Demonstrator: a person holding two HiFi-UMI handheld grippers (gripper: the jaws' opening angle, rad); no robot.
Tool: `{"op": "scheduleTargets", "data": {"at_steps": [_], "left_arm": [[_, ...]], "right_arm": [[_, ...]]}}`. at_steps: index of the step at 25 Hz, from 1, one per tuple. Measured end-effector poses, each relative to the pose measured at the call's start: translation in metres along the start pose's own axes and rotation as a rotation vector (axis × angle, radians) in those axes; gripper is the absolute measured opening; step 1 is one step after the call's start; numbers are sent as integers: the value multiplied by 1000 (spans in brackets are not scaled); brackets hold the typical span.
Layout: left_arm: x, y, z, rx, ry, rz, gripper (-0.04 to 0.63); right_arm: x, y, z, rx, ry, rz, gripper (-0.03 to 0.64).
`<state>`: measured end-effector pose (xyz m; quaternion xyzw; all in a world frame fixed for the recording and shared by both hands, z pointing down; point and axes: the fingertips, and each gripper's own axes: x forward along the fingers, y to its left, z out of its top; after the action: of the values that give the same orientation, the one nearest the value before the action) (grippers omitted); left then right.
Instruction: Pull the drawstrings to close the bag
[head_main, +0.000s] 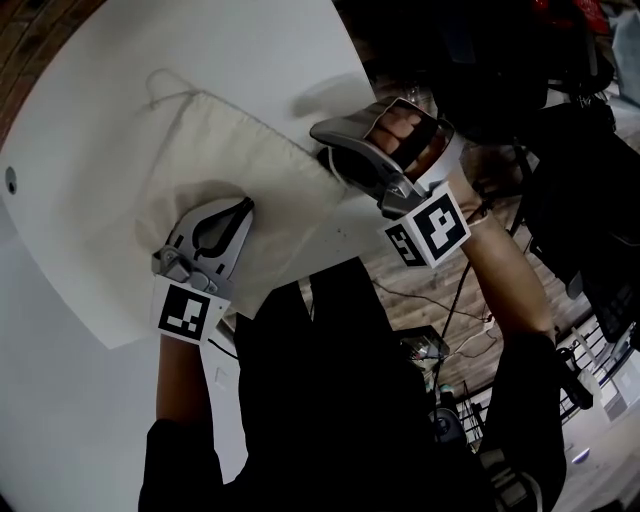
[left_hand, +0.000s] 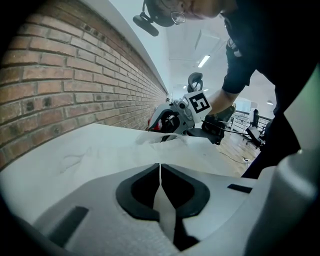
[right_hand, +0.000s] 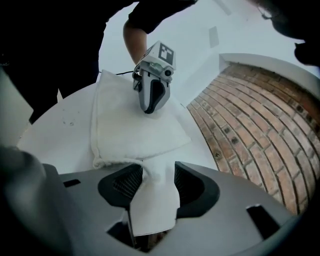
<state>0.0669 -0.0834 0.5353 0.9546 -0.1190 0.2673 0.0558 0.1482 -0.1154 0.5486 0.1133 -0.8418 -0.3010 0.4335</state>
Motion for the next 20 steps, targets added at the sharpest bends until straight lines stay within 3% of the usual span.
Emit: {"op": "scheduleTargets", "data": {"at_steps": [2, 4, 12, 17, 20], "left_arm": [[0, -1, -1, 10, 9, 0, 14], [0, -3, -2, 23, 16, -2, 14], [-1, 0, 1, 16, 0, -7, 14], [-3, -1, -2, -14, 11, -9, 14], [-4, -2, -3, -11, 10, -15, 14]], "right_arm": [[6, -4, -2, -9, -5, 17, 190], [10, -12, -2, 48, -19, 14, 179], [-6, -75, -41, 632, -60, -227, 158], [-28, -97, -62, 850, -116, -365, 73], [-38, -100, -71, 875, -125, -421, 26]]}}
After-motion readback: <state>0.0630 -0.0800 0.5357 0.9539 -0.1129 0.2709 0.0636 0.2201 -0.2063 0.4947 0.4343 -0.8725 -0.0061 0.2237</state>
